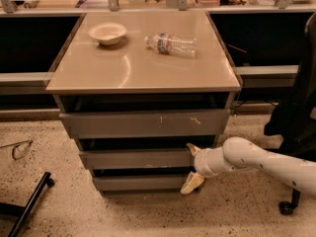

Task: Open middle drawer

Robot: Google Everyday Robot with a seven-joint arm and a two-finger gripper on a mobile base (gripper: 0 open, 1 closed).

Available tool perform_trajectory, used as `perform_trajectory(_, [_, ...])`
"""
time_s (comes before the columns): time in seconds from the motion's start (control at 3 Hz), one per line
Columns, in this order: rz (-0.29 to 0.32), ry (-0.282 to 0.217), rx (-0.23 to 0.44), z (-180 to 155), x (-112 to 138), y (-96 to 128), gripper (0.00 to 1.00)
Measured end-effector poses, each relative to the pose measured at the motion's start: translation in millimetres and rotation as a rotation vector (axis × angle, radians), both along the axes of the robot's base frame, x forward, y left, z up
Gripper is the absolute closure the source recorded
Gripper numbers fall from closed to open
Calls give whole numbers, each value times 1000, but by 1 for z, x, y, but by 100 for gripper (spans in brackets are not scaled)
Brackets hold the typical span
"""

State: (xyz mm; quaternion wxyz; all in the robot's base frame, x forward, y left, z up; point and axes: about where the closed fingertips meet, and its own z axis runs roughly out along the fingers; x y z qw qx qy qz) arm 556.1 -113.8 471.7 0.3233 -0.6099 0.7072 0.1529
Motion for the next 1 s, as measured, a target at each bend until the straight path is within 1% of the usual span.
perform_trajectory(0.33, [0, 0, 0, 0, 0, 0, 0])
perform_trajectory(0.67, [25, -11, -23, -8, 21, 11, 0])
perform_trajectory(1.0, [41, -13, -40, -28, 54, 21, 0])
